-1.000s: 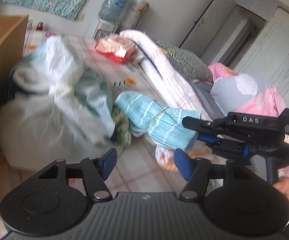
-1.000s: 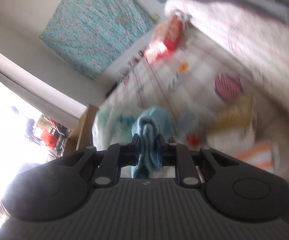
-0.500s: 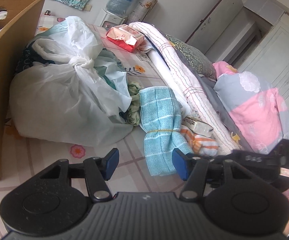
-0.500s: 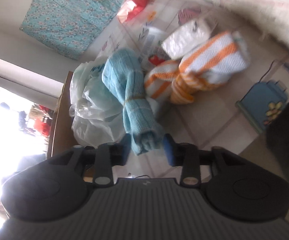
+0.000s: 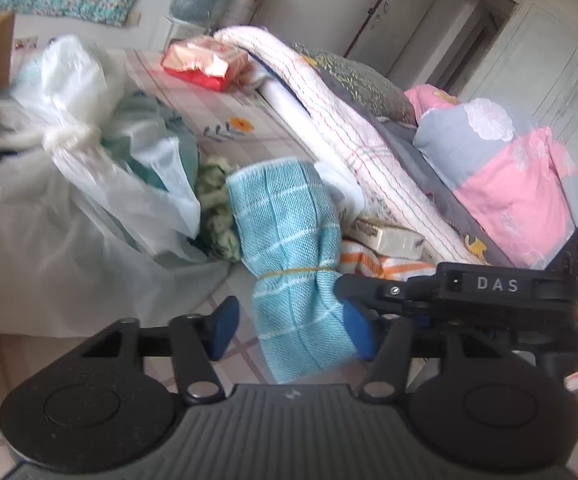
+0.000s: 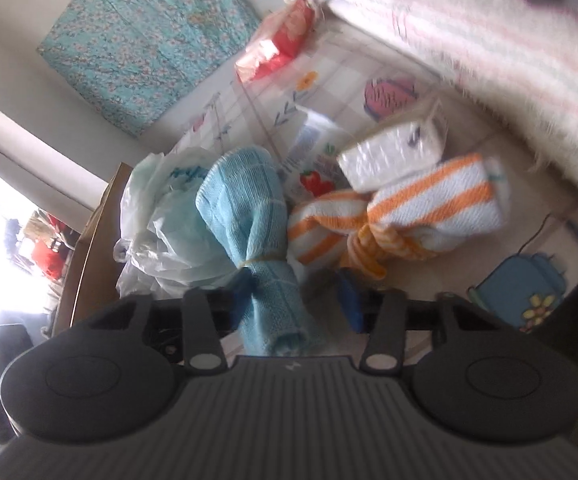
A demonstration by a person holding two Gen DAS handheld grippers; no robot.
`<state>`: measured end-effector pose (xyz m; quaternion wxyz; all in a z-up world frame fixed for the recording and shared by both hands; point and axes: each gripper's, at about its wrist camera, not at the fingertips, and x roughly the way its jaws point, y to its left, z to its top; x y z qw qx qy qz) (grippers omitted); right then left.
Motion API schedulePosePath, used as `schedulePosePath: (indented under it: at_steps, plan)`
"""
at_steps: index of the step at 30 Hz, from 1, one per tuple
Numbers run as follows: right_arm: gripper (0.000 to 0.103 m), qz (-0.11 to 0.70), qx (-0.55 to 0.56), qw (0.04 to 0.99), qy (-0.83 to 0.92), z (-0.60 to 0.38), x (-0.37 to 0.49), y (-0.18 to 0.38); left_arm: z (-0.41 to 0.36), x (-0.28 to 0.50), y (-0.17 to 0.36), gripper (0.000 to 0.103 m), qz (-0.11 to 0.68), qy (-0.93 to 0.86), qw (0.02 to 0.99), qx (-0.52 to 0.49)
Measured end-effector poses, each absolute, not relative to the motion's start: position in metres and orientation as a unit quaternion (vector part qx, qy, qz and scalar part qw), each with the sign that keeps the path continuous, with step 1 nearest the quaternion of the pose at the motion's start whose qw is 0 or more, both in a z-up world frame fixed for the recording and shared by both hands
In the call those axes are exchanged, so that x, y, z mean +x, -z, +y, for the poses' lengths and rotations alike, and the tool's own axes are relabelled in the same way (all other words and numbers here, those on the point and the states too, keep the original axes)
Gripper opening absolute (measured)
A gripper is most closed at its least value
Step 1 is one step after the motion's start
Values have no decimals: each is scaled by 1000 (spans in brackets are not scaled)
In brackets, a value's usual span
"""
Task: Organize soft objects
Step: 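Lift the towel with the right gripper and carry it over the box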
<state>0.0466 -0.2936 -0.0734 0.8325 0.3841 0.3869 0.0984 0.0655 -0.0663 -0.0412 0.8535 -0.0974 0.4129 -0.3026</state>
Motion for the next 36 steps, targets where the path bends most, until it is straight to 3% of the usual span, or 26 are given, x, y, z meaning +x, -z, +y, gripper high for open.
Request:
schedulePosePath:
  at_steps: [1,3,10,13,15,21,32,36]
  plan:
    - [31,390,393,826,-103,-293,48,77,-65,66,45,44,417,311,848,-102]
    - [24,394,409,815,-113,-294,48,82,-63,66,51,43,427,320,839,-113]
    - [23,417,457,771,-151,-298,37,96,-46,54,51,45,452,347,813,-120]
    - [25,434,446,765,-164,-293,28,98,-37,46,50,47,458,346,811,-114]
    - [26,437,434,771,-161,-290,24,96,-34,42,47,53,450,336,820,-105]
    - [44,410,409,804,-138,-294,29,82,-44,48,44,56,438,331,830,-98]
    - [44,412,422,796,-137,-291,55,96,-68,70,57,55,450,326,826,-96]
    - [41,417,437,784,-145,-289,59,104,-69,71,61,48,447,325,827,-98]
